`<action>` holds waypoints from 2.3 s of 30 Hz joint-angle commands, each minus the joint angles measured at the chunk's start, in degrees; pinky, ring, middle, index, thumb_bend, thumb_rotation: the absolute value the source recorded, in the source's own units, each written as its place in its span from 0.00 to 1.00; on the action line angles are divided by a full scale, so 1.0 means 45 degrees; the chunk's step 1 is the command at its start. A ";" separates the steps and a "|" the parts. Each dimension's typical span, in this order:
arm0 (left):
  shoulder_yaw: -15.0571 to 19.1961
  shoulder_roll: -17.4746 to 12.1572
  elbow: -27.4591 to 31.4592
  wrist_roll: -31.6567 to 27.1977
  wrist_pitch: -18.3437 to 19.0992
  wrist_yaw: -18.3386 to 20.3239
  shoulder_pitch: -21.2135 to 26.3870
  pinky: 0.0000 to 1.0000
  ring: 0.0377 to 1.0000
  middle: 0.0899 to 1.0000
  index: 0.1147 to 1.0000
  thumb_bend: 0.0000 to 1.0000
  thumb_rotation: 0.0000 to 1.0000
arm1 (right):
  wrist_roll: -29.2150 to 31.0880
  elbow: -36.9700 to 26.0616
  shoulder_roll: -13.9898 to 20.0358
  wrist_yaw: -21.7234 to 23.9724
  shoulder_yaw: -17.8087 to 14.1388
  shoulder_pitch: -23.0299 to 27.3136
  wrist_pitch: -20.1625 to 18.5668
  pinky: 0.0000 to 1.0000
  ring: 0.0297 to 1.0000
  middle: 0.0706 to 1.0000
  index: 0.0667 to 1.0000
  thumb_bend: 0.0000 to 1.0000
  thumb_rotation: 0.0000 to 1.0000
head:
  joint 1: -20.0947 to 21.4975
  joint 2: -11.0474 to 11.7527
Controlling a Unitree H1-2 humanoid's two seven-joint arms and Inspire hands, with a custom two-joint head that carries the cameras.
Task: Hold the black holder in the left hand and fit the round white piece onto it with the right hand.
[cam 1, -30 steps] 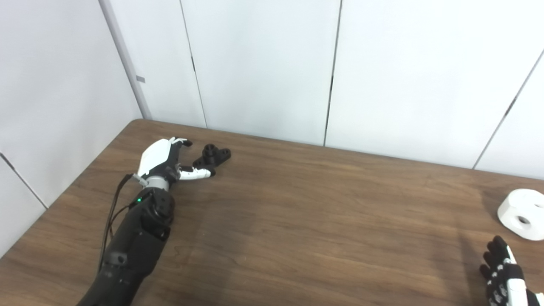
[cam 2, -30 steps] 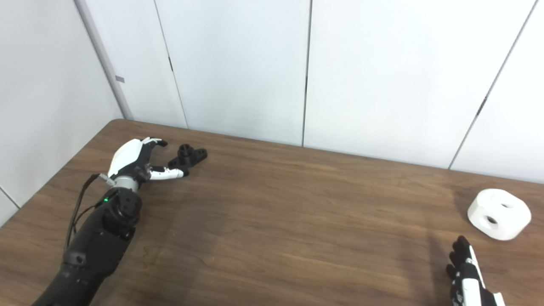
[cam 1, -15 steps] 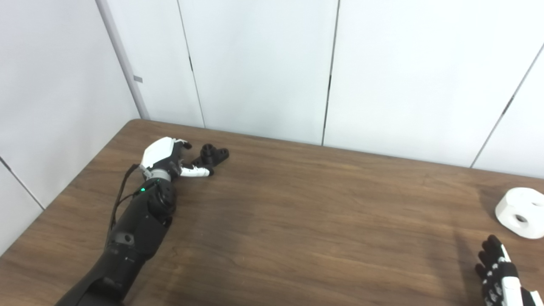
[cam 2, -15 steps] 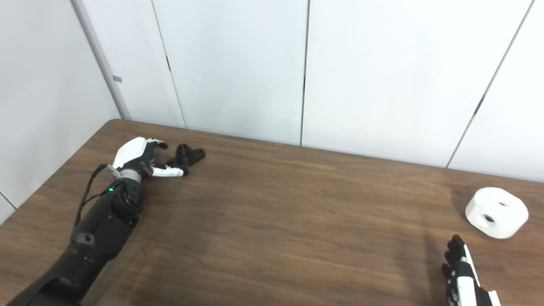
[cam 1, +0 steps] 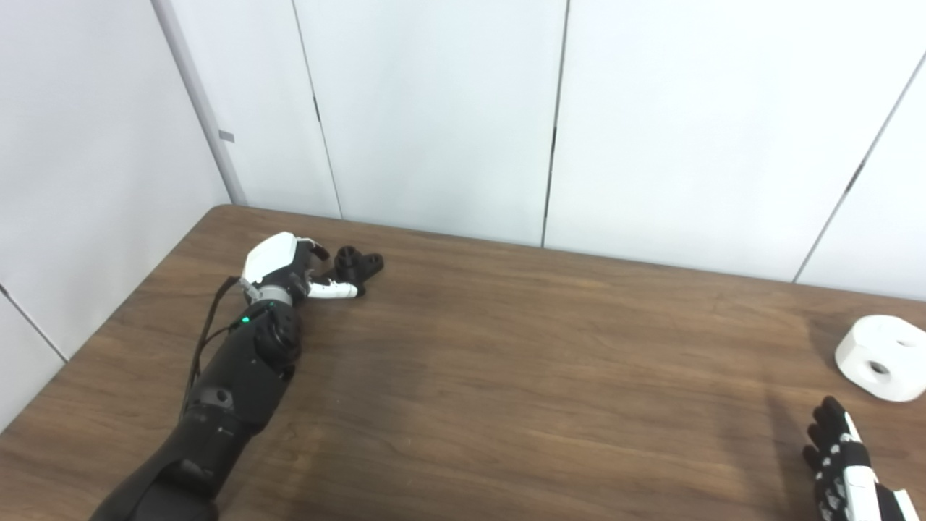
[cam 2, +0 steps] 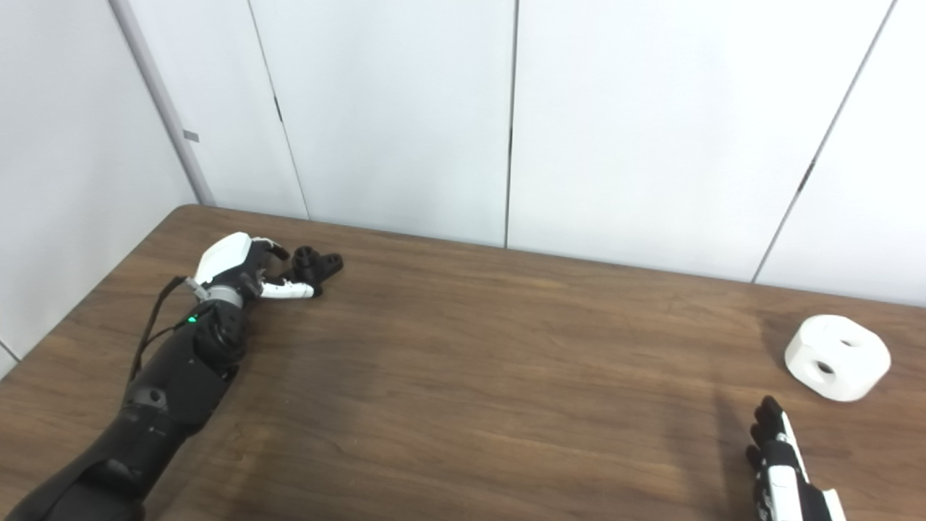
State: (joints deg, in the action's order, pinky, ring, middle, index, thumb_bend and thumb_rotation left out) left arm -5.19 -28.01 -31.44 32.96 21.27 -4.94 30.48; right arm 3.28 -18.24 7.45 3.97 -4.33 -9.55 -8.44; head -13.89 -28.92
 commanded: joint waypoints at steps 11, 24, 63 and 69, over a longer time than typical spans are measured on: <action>-0.0132 -0.0088 0.0099 -0.0209 -0.0174 -0.0605 0.0627 1.00 0.99 0.92 0.70 0.88 0.33 | 0.0012 -0.0680 -0.0110 -0.0111 -0.0007 0.0017 0.0194 1.00 1.00 1.00 1.00 0.45 1.00 | -0.0020 -0.0018; -0.0121 -0.0183 0.0159 -0.0188 0.0141 -0.0667 0.0419 1.00 0.99 0.91 0.69 0.87 0.26 | 0.0195 -0.0762 -0.0069 -0.0053 -0.0058 0.0005 0.0118 1.00 1.00 1.00 1.00 0.45 1.00 | -0.0105 -0.0157; -0.0051 0.0138 0.0380 -0.0964 -0.1153 -0.1175 -0.0242 0.93 0.90 0.76 0.42 0.52 0.04 | 0.0306 -0.0655 -0.0056 -0.0045 -0.0072 0.0145 0.0194 1.00 1.00 1.00 1.00 0.49 1.00 | 0.0318 -0.0216; -0.0487 0.0243 0.2158 -0.0595 -0.0899 -0.0748 -0.1068 0.96 0.88 0.75 0.42 0.52 0.05 | 0.0205 -0.0563 -0.0086 -0.0070 0.0003 0.0226 0.0222 1.00 1.00 1.00 1.00 0.47 1.00 | 0.0405 -0.0221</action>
State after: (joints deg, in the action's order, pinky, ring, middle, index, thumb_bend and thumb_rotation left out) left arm -6.90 -26.83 -23.78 29.41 17.37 -8.56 25.06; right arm 4.28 -19.57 7.43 3.98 -4.28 -9.55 -8.95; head -12.13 -29.88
